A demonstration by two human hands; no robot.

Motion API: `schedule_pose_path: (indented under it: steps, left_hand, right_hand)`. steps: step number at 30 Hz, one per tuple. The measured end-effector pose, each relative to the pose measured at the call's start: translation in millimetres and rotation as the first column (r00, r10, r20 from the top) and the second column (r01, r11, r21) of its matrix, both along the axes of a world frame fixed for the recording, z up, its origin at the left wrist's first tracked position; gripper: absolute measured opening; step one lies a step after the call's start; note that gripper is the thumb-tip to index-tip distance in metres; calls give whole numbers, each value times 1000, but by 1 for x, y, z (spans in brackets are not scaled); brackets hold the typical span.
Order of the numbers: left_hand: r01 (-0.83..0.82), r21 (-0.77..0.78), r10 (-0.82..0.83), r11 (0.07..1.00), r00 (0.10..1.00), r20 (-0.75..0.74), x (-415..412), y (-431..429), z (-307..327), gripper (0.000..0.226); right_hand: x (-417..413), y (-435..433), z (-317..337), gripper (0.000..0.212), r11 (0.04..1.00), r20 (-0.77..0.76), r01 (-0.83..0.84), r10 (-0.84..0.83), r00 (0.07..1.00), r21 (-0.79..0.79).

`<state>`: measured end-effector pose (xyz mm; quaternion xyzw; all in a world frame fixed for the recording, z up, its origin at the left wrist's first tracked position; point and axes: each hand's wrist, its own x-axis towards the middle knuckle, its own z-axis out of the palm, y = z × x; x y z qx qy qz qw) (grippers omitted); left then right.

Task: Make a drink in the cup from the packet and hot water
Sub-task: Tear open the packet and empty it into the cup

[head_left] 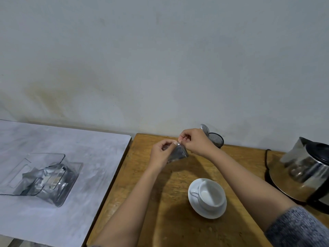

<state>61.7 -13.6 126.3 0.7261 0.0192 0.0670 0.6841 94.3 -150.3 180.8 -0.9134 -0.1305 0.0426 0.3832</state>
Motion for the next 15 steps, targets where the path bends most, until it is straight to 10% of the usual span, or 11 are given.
schedule_pose_path:
  steps: [15]
  left_hand:
    - [29, -150, -39, 988, 997, -62, -1, 2, 0, 15]
  right_hand:
    - [-7, -3, -1, 18, 975, 178, -172, 196, 964, -141]
